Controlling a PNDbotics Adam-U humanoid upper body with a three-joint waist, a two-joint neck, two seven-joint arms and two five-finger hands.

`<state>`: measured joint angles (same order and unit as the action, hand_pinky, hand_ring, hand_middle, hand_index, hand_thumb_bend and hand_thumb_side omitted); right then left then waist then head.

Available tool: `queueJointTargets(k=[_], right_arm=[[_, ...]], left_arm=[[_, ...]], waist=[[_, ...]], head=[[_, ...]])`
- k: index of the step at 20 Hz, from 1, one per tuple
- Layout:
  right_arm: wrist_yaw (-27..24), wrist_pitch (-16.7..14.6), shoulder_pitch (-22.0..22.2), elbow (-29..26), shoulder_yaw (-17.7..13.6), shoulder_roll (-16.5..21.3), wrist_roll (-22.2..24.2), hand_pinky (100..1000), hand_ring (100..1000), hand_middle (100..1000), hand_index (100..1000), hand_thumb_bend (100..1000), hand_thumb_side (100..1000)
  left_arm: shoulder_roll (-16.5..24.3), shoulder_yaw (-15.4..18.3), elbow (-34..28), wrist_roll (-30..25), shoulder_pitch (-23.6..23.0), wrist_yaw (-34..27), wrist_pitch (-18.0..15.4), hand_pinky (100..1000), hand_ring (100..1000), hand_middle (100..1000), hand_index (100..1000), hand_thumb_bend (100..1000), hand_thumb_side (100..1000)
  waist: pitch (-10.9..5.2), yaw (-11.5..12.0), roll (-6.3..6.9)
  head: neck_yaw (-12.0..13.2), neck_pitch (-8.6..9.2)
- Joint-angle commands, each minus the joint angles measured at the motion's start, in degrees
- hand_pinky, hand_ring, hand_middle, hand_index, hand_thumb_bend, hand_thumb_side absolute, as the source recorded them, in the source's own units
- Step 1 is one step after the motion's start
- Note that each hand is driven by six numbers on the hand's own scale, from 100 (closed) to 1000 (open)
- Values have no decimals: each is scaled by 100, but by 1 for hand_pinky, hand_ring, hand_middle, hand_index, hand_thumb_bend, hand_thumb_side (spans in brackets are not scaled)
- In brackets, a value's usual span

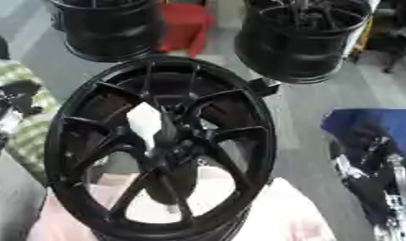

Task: Pull the pin out of the wheel hub.

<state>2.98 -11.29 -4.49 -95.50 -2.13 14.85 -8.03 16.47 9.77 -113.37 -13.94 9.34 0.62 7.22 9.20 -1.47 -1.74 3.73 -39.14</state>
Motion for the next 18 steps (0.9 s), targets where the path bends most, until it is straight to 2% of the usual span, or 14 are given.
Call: queueJointTargets(k=[1, 6, 11, 14, 18], right_arm=[[47, -15, -17, -73, -54, 107, 7, 567, 720, 763, 930, 368, 320], [72, -14, 27, -56, -70, 157, -4, 566, 720, 762, 930, 368, 319], [84, -19, 54, -43, -66, 198, 5, 566, 721, 762, 930, 368, 320], [90, -19, 60, -31, -46, 227, 26, 566, 721, 762, 930, 367, 320], [99, -20, 91, -8, -22, 272, 55, 566, 721, 761, 930, 368, 320]], left_arm=[[805, -18, -31, 85, 207, -109, -348, 872, 947, 821, 870, 275, 497], [2292, -278, 242, 199, 555, -331, -1251, 862, 915, 813, 870, 295, 475], [3490, -674, 599, 135, 1050, -544, -2147, 856, 885, 809, 872, 334, 463], [4087, -1177, 702, -273, 1506, -405, -2664, 857, 876, 811, 881, 355, 464], [4420, -2022, 871, -1102, 2166, -227, -3214, 858, 884, 815, 886, 389, 423]], waist=[[-91, -8, 36], [-126, -34, 109], [-154, -53, 167], [-184, -89, 204], [-238, -132, 256]], head=[[-41, 14], [-72, -10], [-88, -27], [-50, -58], [1, -99]])
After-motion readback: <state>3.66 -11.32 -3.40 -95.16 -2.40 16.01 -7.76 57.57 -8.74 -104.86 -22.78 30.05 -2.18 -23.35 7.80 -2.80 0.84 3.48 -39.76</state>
